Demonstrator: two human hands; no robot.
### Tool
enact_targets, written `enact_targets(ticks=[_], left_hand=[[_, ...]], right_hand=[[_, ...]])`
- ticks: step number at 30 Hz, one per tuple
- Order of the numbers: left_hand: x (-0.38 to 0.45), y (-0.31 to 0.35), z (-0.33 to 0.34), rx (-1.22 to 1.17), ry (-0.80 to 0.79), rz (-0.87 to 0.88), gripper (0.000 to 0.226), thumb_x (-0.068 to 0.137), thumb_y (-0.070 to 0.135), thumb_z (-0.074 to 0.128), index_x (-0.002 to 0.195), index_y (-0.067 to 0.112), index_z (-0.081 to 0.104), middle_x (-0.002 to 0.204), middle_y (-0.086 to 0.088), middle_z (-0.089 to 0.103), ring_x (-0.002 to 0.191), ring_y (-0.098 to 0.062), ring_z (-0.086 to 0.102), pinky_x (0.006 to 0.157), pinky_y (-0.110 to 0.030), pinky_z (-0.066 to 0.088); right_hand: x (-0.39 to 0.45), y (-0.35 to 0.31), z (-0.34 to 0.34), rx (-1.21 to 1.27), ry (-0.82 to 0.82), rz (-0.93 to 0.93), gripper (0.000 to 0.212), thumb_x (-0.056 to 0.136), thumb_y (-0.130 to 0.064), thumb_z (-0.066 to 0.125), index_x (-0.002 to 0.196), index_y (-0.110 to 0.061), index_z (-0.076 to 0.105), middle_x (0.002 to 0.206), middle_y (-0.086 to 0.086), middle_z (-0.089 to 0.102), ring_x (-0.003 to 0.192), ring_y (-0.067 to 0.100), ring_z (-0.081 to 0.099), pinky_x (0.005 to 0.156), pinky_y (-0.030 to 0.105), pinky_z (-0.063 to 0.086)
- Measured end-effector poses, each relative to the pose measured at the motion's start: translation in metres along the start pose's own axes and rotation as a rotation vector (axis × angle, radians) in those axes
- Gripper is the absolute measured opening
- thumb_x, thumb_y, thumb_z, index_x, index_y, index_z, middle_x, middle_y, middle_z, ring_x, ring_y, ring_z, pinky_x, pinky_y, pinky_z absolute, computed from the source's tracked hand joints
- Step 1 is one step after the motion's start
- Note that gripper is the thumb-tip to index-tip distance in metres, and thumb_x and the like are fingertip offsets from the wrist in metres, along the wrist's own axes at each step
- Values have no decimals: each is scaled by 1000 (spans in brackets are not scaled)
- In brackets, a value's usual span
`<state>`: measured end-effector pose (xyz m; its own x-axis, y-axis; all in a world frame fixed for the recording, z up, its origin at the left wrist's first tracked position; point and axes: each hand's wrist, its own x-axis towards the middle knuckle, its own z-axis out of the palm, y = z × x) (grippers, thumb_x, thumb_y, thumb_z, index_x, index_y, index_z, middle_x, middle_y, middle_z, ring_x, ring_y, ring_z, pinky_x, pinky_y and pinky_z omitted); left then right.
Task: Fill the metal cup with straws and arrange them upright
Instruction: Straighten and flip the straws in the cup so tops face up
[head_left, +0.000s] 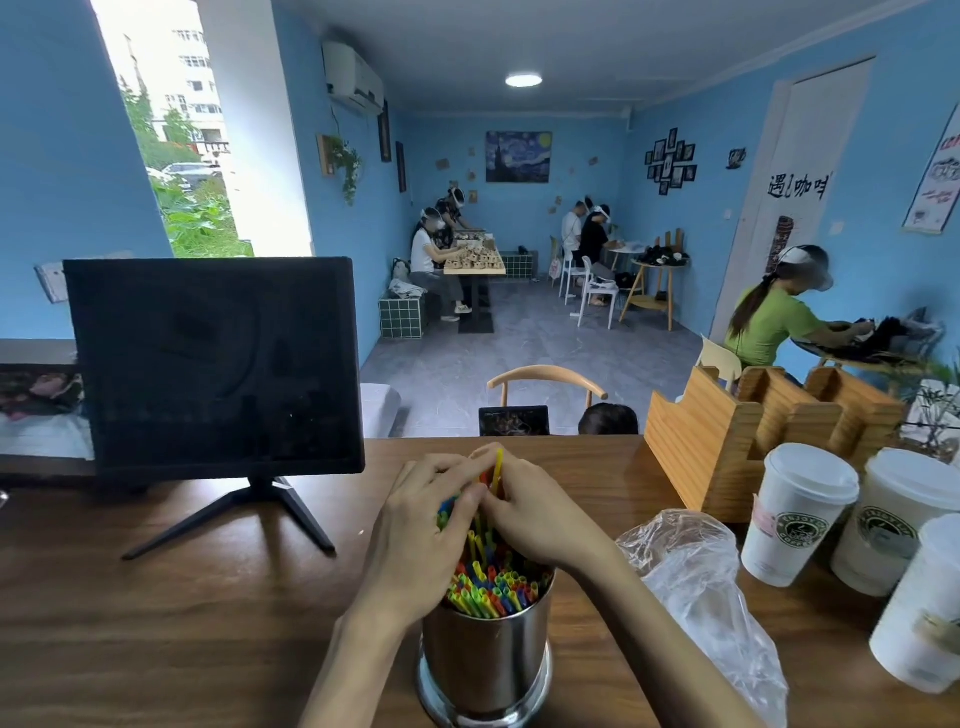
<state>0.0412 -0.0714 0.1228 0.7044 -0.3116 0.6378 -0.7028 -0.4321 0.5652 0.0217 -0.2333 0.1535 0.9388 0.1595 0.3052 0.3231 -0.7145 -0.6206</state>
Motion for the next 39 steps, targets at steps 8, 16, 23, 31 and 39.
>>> enact_targets(ticks=[8,16,23,31,39], left_hand=[[-1,8,0,24,-52,-9,39,102,43,49,140,50,51,127,29,52,126,-1,47,101,-17,41],[-1,2,-4,70,-41,-84,31,95,52,52,110,37,75,107,24,64,110,1,53,89,-24,47],[-4,0,-5,-7,-74,-134,36,98,53,52,133,48,57,125,29,58,124,5,48,100,-22,44],[-6,-8,-2,19,-108,-207,27,98,50,55,120,43,69,119,29,62,116,6,54,98,-28,50],[-11,-13,6,-244,-88,-534,57,83,70,53,131,40,61,121,19,67,111,-2,64,96,-30,54]], right_hand=[[0,-1,1,3,-7,-28,17,96,-19,53,112,-17,61,104,-3,69,97,13,63,84,32,52],[-2,4,-3,62,-44,59,57,97,-34,62,149,-24,42,123,-10,60,115,9,59,95,25,48],[-10,21,-9,276,96,43,46,94,-36,69,138,-39,55,135,-22,56,122,-5,52,95,18,45],[-10,30,-4,149,29,209,39,100,-55,49,126,-32,67,119,-14,70,107,2,64,90,24,53],[-14,37,3,295,141,364,36,95,-55,60,86,-25,77,83,-10,76,81,3,71,78,27,56]])
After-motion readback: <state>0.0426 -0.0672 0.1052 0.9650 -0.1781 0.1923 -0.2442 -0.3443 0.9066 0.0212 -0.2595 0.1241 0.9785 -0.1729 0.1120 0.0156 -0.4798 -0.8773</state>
